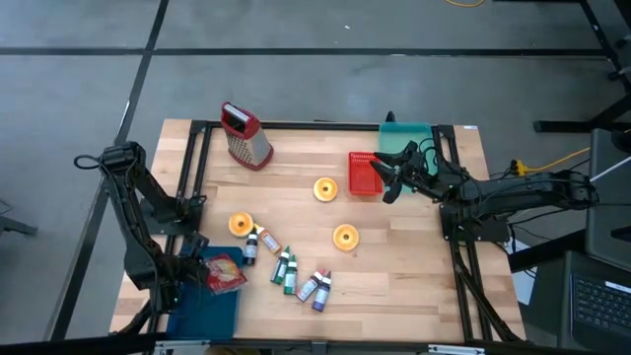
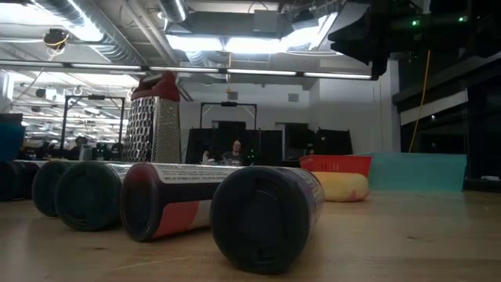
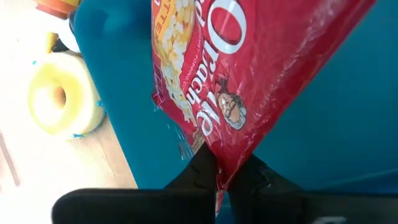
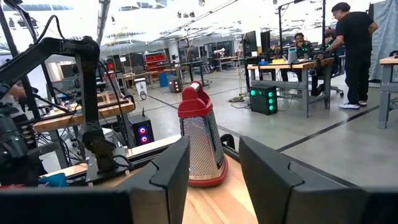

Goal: Pick & Place Food Item
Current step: Put the popcorn bag into the blue bin, then put the orange and pink donut into the red bin

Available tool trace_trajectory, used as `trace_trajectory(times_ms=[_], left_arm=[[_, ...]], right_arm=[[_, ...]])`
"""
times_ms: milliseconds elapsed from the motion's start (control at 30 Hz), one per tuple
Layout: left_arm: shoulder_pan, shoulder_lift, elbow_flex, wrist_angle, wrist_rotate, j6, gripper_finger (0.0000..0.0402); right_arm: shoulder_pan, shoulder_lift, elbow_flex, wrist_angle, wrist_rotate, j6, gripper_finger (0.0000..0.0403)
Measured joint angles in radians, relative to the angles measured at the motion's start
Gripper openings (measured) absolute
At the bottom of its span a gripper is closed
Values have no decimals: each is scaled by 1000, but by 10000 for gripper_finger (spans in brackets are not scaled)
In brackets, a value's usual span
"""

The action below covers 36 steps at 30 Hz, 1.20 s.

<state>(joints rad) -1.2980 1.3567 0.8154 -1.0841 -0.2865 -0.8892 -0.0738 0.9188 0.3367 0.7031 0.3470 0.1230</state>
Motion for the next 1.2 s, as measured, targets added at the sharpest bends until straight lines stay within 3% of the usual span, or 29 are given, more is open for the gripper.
trace_trajectory(times_ms=[133,467,600,800,967,1200], left_arm=[[-1,0,0,-9,1,-26,49],[-4,-23,0,-34,21,-102,190],[-5,-50,0,-17,25,-125,223],[-5,-99,0,-41,21,-148,232],[10,-164,0,-55,-48,-69,229],[126,-245,68,-46,-249,91,228]], right_arm=[[0,0,0,0,0,-3,142],[0,0,0,0,0,-3,142],[0,0,0,-1,0,-3,142],[0,0,0,-1,0,-4,142],[0,0,0,4,1,-4,142],[0,0,0,8,2,-8,142]])
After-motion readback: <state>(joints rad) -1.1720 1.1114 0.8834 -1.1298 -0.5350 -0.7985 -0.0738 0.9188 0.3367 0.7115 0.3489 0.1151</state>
